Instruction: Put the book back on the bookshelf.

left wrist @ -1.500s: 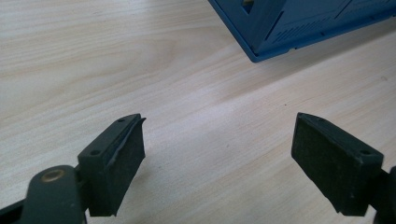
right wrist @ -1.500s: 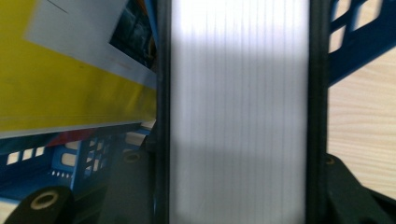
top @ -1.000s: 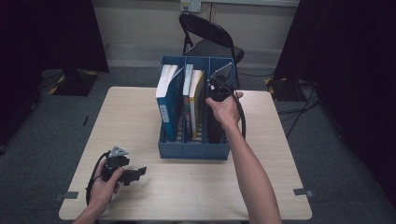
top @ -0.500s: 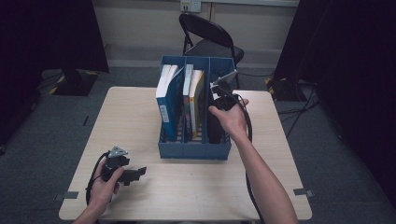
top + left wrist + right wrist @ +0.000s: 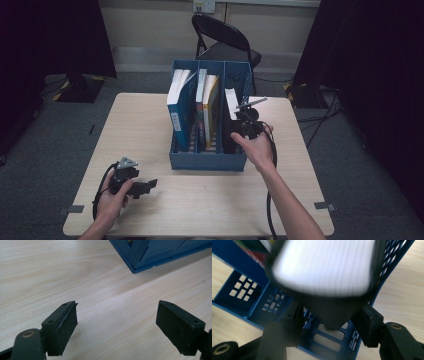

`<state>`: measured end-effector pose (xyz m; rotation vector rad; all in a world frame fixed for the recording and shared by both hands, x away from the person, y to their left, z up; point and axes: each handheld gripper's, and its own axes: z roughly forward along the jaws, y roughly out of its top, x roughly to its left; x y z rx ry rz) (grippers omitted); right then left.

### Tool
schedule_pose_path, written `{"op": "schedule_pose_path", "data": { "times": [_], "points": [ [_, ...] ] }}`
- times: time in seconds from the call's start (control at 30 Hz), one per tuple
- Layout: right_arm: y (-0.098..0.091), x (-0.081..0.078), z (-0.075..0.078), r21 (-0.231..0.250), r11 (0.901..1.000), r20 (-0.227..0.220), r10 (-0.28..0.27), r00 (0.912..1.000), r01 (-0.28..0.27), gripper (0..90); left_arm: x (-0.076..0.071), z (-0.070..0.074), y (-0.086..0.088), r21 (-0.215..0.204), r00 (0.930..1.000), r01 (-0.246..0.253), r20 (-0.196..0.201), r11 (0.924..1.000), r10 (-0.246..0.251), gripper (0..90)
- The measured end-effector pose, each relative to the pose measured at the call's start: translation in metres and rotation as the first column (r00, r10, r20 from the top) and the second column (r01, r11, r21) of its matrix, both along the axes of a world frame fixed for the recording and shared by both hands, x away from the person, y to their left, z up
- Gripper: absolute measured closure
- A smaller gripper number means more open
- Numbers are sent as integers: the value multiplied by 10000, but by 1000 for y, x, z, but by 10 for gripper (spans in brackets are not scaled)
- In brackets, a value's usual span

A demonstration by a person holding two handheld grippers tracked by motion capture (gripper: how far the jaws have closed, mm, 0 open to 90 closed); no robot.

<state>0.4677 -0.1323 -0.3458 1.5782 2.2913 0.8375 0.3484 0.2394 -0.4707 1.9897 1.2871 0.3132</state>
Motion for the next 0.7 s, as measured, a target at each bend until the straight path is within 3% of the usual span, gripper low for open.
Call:
{"op": "schedule_pose_path", "data": {
  "times": [0.2, 0.3, 0.53, 0.7],
  "points": [
    [-8, -10, -26, 667, 9977, 719, -176, 9973, 128, 463, 0, -1, -1, -25, 10000, -79, 45, 10000, 79, 170],
    [-5, -13, -32, 562, 9977, 1095, -429, 9931, 369, 485, 0, 0, -1, 26, 10000, -16, 24, 10000, 16, 170],
    [4, -12, -36, 649, 9960, 1597, -705, 9846, 608, 484, 1, 0, -1, -69, 10000, -69, 28, 10000, 69, 171],
    [9, -2, -37, 754, 9941, 1626, -897, 9826, 783, 484, 1, 0, -1, -83, 9999, -135, 34, 9999, 135, 171]
  ]
}}
